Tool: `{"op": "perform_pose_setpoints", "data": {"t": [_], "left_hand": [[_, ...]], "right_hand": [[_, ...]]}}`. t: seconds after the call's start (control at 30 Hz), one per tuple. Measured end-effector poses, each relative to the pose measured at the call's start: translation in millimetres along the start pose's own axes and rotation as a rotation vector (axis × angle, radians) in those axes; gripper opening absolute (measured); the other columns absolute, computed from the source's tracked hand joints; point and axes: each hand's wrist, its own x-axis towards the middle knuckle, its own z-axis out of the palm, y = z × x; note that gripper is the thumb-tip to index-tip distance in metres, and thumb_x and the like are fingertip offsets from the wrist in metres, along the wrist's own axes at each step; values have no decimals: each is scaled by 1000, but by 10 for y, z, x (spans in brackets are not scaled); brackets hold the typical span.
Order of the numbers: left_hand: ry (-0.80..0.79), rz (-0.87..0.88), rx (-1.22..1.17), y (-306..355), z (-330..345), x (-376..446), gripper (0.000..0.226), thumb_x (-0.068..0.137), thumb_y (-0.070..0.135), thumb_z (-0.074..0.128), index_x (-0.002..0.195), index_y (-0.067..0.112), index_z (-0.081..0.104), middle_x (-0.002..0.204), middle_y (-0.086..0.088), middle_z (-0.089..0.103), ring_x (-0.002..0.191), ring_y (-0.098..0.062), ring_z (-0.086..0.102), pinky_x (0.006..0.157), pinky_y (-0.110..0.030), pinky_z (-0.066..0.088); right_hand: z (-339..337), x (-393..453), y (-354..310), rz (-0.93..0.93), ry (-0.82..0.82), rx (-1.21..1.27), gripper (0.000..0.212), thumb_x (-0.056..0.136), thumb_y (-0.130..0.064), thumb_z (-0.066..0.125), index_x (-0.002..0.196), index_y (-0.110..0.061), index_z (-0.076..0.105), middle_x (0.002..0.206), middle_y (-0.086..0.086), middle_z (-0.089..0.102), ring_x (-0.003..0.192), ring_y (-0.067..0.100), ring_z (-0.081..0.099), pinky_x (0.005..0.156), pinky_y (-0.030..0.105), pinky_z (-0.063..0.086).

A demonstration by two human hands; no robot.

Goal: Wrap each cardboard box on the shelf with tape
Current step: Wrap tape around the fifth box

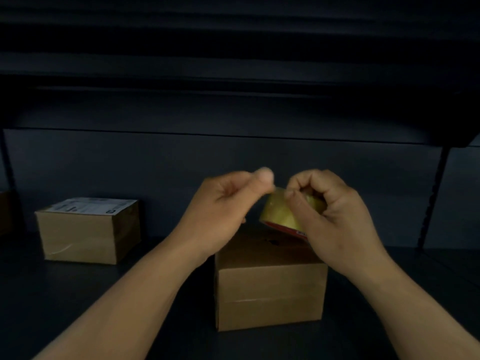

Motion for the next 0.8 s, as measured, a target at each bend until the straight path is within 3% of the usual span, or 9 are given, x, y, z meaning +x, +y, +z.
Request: {"op": "perform_pose_setpoints", "data": {"t": [0.1, 0.17, 0.27, 0.37, 0.47, 0.53, 0.67, 0.73, 0.8], "left_hand": [[-14, 46, 106, -21, 51, 9, 30, 66, 56, 63, 80, 30, 69, 52, 4, 47, 49, -8, 41, 48, -15, 35], [-4, 41, 106, -51, 73, 17, 17, 74, 43, 70, 78, 27, 70, 51, -4, 49, 49, -8, 43, 51, -20, 39], [55, -2, 80, -66, 83, 33, 13, 83, 34, 66, 78, 23, 70, 74, -19, 63, 62, -18, 54, 64, -33, 48], [145, -118, -74, -99, 52, 84, 19, 87, 28, 64, 73, 17, 66, 68, -6, 62, 67, -11, 60, 75, -31, 53], [266, -241, -313, -136, 6, 133, 21, 91, 20, 61, 72, 11, 61, 58, 0, 54, 57, -7, 58, 79, -35, 58], [320, -280, -358, -147, -15, 144, 20, 92, 19, 59, 75, 8, 60, 52, 1, 54, 50, -3, 57, 73, -32, 60], [352, -335, -379, -90, -2, 146, 14, 94, 18, 57, 85, 8, 61, 42, 11, 56, 45, 2, 58, 61, -24, 59], [359, -353, -391, -74, 31, 147, 13, 94, 16, 56, 86, 8, 61, 42, 11, 56, 44, 2, 57, 59, -24, 59], [363, -366, -395, -68, 76, 145, 12, 95, 15, 55, 87, 8, 60, 40, 11, 55, 42, 2, 57, 58, -24, 59]], "right_hand": [[12, -2, 10, -44, -11, -40, 9, 84, -30, 51, 77, -33, 56, 80, -11, 54, 80, 6, 52, 66, 17, 41], [20, 7, 34, -62, -4, -61, 13, 88, -31, 48, 77, -33, 56, 80, -12, 54, 80, 5, 52, 67, 15, 40], [46, 6, 62, -112, 11, -76, 16, 93, -37, 42, 88, -37, 58, 84, -17, 56, 85, 2, 53, 75, 21, 44], [37, 6, 50, -108, -5, -99, 35, 89, -54, 37, 123, -54, 42, 97, -24, 51, 92, -1, 50, 83, 36, 46], [6, 35, 42, 15, 27, 17, 72, 74, -72, 41, 139, -54, 18, 113, -19, 46, 103, -4, 47, 83, 17, 43], [4, 37, 28, 88, 87, 69, 87, 63, -81, 45, 139, -49, 18, 120, -10, 43, 110, -4, 43, 85, 16, 41], [27, 15, 25, 211, 167, 211, 93, 49, -90, 49, 125, -39, 29, 115, -7, 45, 104, 4, 51, 77, 16, 47], [49, 13, 19, 306, 55, 438, 103, 39, -91, 55, 124, -37, 34, 115, -8, 51, 102, 6, 60, 77, 19, 53], [78, 13, 17, 393, -65, 721, 110, 33, -80, 71, 127, -32, 39, 120, 0, 57, 102, 12, 65, 79, 29, 57]]}}
